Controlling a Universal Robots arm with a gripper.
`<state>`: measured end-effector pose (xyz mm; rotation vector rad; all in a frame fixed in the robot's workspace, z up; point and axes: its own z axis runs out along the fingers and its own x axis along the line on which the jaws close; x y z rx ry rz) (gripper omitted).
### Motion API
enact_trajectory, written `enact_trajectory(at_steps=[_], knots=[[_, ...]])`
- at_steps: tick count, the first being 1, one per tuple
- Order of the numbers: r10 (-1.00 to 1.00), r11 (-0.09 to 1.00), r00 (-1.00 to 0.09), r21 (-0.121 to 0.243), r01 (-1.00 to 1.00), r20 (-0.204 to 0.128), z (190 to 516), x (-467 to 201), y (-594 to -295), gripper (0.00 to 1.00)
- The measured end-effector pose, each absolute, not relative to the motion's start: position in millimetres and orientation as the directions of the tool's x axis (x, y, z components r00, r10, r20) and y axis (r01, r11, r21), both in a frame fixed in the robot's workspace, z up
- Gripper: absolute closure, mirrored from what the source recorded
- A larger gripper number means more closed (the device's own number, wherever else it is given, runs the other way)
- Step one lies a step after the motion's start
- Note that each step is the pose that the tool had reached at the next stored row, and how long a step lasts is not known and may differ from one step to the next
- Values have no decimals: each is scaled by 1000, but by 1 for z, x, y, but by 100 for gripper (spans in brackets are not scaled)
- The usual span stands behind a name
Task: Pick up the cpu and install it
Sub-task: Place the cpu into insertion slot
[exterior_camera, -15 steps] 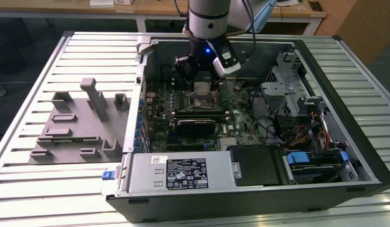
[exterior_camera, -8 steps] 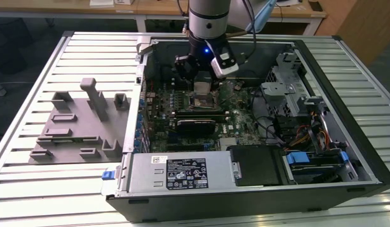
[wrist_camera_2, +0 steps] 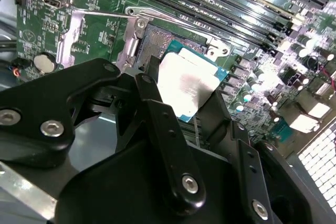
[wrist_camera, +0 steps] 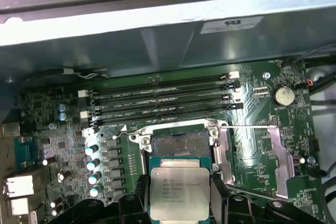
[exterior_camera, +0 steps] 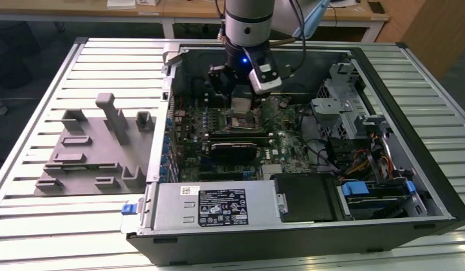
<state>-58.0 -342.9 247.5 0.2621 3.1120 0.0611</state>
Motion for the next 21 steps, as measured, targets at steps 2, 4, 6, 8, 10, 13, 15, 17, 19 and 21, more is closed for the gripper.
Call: enact_trajectory(at_steps=[2,4,6,8,10,13,15,17,19,21], knots=[[189,981,-982,40,188,-15,248,-58,-343,46],[212,977,-977,40,211,-15,248,-58,-343,46],[234,972,-972,40,233,-15,248,-58,-343,46],[257,966,-966,40,256,-15,248,-58,-343,46],[280,959,-960,40,279,-15,248,-58,-343,46],[314,949,-949,41,313,-15,247,-58,-343,46],[336,941,-942,40,335,-15,248,-58,-343,46],[358,933,-934,41,357,-15,247,-58,-343,46],[380,925,-925,40,379,-15,248,-58,-343,46],[404,914,-915,41,403,-15,247,-58,-343,46]])
